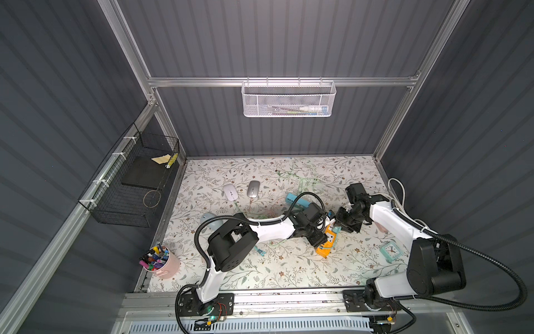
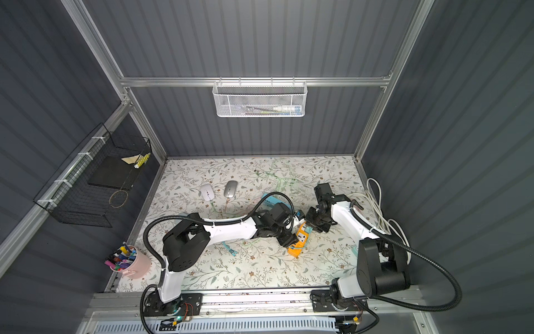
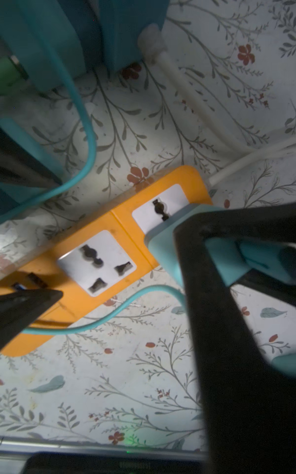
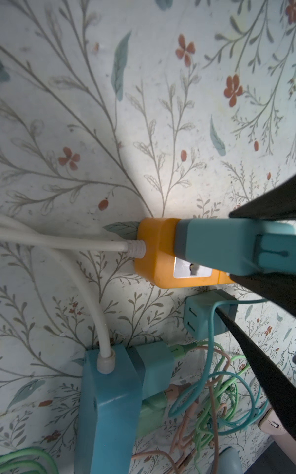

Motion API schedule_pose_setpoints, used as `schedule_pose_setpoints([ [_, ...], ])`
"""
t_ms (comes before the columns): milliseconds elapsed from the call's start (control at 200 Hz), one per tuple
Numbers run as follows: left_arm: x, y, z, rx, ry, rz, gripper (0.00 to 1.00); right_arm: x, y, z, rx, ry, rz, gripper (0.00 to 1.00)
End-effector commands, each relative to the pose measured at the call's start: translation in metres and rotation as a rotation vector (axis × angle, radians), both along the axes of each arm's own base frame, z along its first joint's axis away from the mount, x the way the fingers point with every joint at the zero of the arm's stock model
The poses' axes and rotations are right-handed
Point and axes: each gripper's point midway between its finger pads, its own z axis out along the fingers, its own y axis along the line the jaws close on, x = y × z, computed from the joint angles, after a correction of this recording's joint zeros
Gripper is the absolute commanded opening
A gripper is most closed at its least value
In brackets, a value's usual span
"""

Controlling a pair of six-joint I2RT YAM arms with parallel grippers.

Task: Unplug the wireless mouse
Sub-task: Remove the plug from the socket.

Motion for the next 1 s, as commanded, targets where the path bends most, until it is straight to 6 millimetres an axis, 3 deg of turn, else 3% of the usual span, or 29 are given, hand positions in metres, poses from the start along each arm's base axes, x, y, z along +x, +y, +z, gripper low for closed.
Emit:
schedule_pose_setpoints([
  [0, -0.004, 0.007, -0.026, 0.115, 0.018, -0.011, 0.63, -0.009, -0.002, -0.008, -0.021, 0.058, 0.004, 0.26],
  [210, -0.004, 0.018, -0.048, 0.200, 0.020, -0.011, 0.60, -0.003, 0.001, 0.001, -0.011, 0.044, 0.005, 0.09],
  [470, -0.008, 0.023, -0.062, 0.231, 0.039, -0.013, 0.59, 0.014, -0.004, 0.057, -0.051, -0.065, 0.021, 0.08],
  [661, -0.007, 0.022, -0.063, 0.228, 0.037, -0.015, 0.59, 0.013, -0.006, 0.078, -0.071, -0.101, 0.022, 0.08],
  [741, -0.008, 0.021, -0.062, 0.230, 0.043, -0.017, 0.59, 0.011, -0.004, 0.074, -0.066, -0.104, 0.025, 0.09],
  [896, -0.006, 0.015, -0.060, 0.218, 0.047, -0.016, 0.60, -0.007, 0.015, 0.032, -0.023, 0.016, 0.049, 0.06],
  [996, -0.005, 0.011, -0.062, 0.215, 0.051, -0.017, 0.60, -0.011, 0.024, 0.020, -0.011, 0.024, 0.049, 0.06],
])
